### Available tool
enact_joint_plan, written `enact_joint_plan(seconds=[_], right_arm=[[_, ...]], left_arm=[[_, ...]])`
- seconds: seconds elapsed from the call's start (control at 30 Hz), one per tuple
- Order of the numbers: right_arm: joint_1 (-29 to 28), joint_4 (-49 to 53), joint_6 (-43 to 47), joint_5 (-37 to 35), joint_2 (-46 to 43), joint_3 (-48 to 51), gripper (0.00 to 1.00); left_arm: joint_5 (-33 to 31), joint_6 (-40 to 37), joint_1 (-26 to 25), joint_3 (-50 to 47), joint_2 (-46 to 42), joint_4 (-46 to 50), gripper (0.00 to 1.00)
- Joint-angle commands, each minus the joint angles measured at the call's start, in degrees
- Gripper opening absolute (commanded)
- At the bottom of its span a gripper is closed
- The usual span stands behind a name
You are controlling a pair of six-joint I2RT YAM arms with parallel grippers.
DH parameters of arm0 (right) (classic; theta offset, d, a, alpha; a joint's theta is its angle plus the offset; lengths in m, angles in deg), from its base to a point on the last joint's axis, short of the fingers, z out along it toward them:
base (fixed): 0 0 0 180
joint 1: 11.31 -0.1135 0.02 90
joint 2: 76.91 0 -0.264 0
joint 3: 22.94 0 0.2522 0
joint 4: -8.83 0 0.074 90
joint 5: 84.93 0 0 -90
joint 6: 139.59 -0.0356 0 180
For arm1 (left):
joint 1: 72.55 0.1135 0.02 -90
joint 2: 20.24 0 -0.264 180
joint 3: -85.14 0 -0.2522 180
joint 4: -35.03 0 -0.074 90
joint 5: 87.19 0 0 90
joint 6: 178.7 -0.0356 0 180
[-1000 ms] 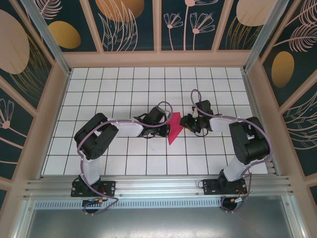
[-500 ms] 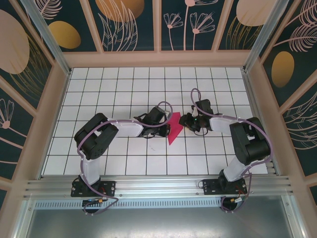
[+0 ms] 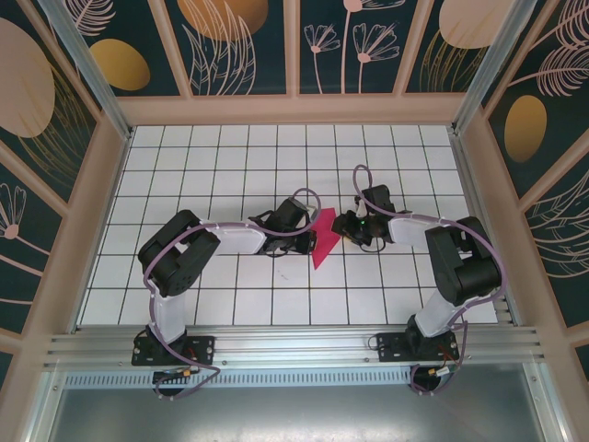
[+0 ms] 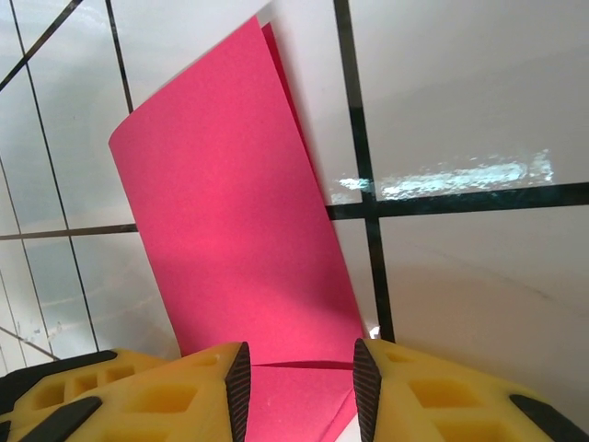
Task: Fold a paper plane with a square sheet of paper (pick it up from the middle)
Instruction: Third fold the triangle at the center of the table.
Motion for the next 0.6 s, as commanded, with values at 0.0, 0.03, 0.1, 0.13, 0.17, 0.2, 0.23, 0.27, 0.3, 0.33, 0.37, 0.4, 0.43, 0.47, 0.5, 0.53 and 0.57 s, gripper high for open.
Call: enact_joint_plan(seconds=[0.0, 0.03, 0.1, 0.13, 0.17, 0.2, 0.23, 0.27, 0.3, 0.33, 0.37, 0.4, 0.43, 0.47, 0.5, 0.53, 0.57], right_arm=[[-0.28, 0.65, 0.47, -1.35, -0.32, -1.87, 0.38], [-0.23, 0.51, 0.40, -1.12, -0.16, -1.78, 0.38], [-0.31, -0.04, 0.14, -0.40, 0.23, -1.56, 0.38], [-0.32, -0.33, 0.03, 0.06, 0.35, -1.38, 0.38], [-0.31, -0.62, -0.06, 0.49, 0.46, -1.37, 0.38], [-0.40, -0.43, -0.06, 0.35, 0.50, -1.46, 0.38], [-0.40, -0.37, 0.03, 0.15, 0.47, -1.47, 0.38], [-0.32, -0.37, 0.03, 0.15, 0.38, -1.46, 0.38], [-0.32, -0.32, 0.03, 0.14, 0.56, -1.50, 0.38], [-0.32, -0.15, 0.03, -0.01, 0.60, -1.62, 0.38], [-0.32, -0.16, 0.03, -0.12, 0.72, -1.53, 0.38], [-0.32, -0.26, -0.04, 0.01, 0.75, -1.47, 0.38], [-0.32, -0.30, -0.19, -0.03, 0.88, -1.40, 0.38], [-0.36, -0.35, -0.25, 0.08, 1.02, -1.51, 0.38], [-0.41, -0.43, -0.24, 0.45, 1.19, -1.49, 0.38], [-0.44, -0.57, -0.24, 0.72, 1.30, -1.49, 0.38], [-0.52, -0.37, -0.19, 0.68, 1.44, -1.69, 0.39]], left_arm=[[-0.62, -1.31, 0.25, -1.01, 1.37, 2.25, 0.00], [-0.62, -1.26, 0.24, -0.97, 1.41, 2.25, 0.00], [-0.52, -1.15, 0.23, -0.88, 1.48, 2.17, 0.00], [-0.47, -1.09, 0.25, -0.81, 1.50, 2.16, 0.00], [-0.45, -1.13, 0.25, -0.79, 1.50, 2.16, 0.00], [-0.41, -1.13, 0.23, -0.78, 1.46, 2.16, 0.00], [-0.41, -1.13, 0.25, -0.71, 1.53, 2.24, 0.00], [-0.45, -1.22, 0.31, -0.69, 1.54, 2.26, 0.00], [-0.36, -1.23, 0.23, -0.69, 1.58, 2.25, 0.00], [-0.36, -1.22, 0.24, -0.67, 1.57, 2.30, 0.00], [-0.40, -1.22, 0.24, -0.64, 1.50, 2.35, 0.00], [-0.45, -1.28, 0.31, -0.79, 1.50, 2.34, 0.00], [-0.44, -1.31, 0.23, -0.77, 1.50, 2.34, 0.00], [-0.40, -1.31, 0.24, -0.79, 1.57, 2.38, 0.00], [-0.40, -1.31, 0.25, -0.79, 1.56, 2.34, 0.00], [-0.45, -1.22, 0.23, -0.79, 1.58, 2.34, 0.00], [-0.45, -1.19, 0.23, -0.79, 1.58, 2.34, 0.00]])
